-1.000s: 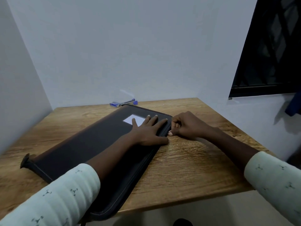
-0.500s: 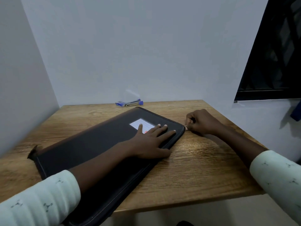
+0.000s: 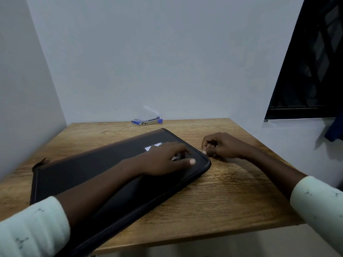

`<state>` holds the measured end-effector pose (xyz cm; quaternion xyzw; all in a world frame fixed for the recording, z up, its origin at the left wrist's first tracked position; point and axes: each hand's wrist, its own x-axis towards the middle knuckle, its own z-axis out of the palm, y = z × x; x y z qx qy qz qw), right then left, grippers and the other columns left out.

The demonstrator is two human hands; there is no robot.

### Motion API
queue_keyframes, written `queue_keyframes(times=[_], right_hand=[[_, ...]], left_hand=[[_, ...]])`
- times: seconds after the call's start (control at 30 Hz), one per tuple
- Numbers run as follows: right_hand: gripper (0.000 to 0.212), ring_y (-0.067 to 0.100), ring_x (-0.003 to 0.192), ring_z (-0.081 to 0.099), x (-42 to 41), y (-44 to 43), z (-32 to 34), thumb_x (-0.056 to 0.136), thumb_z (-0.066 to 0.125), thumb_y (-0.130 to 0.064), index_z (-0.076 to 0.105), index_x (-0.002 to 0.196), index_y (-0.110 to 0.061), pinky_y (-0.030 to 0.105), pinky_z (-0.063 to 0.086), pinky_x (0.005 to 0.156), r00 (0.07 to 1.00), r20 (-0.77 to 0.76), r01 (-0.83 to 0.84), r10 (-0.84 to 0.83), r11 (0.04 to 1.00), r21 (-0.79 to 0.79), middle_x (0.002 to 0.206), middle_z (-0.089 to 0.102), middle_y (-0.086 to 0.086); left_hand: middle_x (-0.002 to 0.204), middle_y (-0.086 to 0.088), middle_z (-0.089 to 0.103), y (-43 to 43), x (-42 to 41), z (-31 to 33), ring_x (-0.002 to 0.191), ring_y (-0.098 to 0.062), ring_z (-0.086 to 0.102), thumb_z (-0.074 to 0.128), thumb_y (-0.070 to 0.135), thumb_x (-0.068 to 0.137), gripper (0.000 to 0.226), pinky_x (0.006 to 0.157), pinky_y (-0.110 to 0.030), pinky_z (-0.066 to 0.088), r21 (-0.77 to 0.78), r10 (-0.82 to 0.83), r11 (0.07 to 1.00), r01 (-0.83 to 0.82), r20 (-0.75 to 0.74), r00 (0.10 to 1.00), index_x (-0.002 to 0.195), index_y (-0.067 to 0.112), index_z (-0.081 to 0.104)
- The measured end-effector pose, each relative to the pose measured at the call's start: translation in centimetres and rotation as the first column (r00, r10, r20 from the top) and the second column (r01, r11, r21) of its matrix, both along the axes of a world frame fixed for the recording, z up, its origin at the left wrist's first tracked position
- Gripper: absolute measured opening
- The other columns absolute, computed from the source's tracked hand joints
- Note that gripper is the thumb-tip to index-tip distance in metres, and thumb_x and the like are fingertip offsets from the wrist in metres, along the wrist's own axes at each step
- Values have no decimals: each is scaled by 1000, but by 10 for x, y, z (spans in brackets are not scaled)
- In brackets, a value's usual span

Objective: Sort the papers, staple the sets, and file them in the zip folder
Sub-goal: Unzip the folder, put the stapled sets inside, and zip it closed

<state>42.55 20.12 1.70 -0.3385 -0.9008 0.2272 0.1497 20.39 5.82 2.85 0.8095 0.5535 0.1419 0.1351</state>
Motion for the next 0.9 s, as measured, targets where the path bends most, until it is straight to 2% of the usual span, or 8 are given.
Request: queue_keyframes(times=[0.1, 0.17, 0.23, 0.33, 0.57, 0.77, 0.9], right_hand=[[7, 7, 69, 63, 1, 1, 6, 85, 74, -23, 72, 87, -17, 19, 47, 66, 1000, 7, -22, 22, 997, -72, 78, 71, -5], [4, 13, 72, 65, -4, 5, 7, 84, 76, -22, 73, 85, -19, 18, 46, 67, 1000, 19, -18, 19, 999, -44, 80, 73, -1], [5, 8, 73, 64, -10, 8, 7, 81, 78, -19, 73, 81, -21, 19, 45, 67, 1000, 25, -18, 17, 1000, 24, 78, 72, -3], [8, -2, 70, 60, -16, 11, 6, 78, 81, -15, 74, 77, -18, 12, 43, 65, 1000, 17, -23, 22, 998, 63, 75, 71, -8], [6, -6, 63, 57, -21, 17, -3, 77, 81, -12, 75, 79, -10, 8, 41, 60, 997, -74, -8, 12, 999, 53, 70, 68, -11], [9, -8, 59, 53, -57, 27, -3, 79, 79, -11, 71, 76, -15, 6, 38, 57, 993, -115, 24, -14, 996, 85, 70, 65, -10], [23, -2, 63, 58, -82, 37, -4, 83, 73, -5, 62, 72, -21, 19, 46, 66, 988, -137, 83, -71, 993, 88, 69, 63, -12]], left_hand=[[143, 8, 40, 16, 15, -16, 135, -13, 33, 40, 64, 95, 51, 110, -54, 28, 70, -15, 997, 29, -196, 980, 142, 44, 39], [146, 6, 35, 22, 21, -27, 139, -15, 28, 33, 63, 98, 51, 114, -59, 18, 77, -47, 995, 66, -228, 973, 146, 46, 32], [147, 4, 32, 23, 23, -32, 140, -16, 27, 27, 58, 101, 49, 116, -61, 12, 96, -53, 992, 80, -252, 966, 148, 43, 29], [143, 3, 34, 18, 25, -32, 135, -16, 31, 25, 53, 103, 48, 116, -58, 14, 109, -78, 988, 114, -290, 954, 148, 39, 29], [137, 4, 38, 3, 26, -27, 123, -11, 31, 23, 48, 104, 47, 115, -57, 15, 77, -155, 979, 188, -313, 937, 150, 39, 27], [143, 8, 36, -31, 35, -28, 129, -7, 27, 29, 46, 105, 46, 120, -53, 4, 69, -281, 950, 304, -236, 930, 150, 39, 29], [144, 6, 36, -39, 38, -27, 133, -10, 28, 31, 45, 106, 45, 120, -54, 3, 68, -317, 939, 338, -215, 924, 150, 37, 31]])
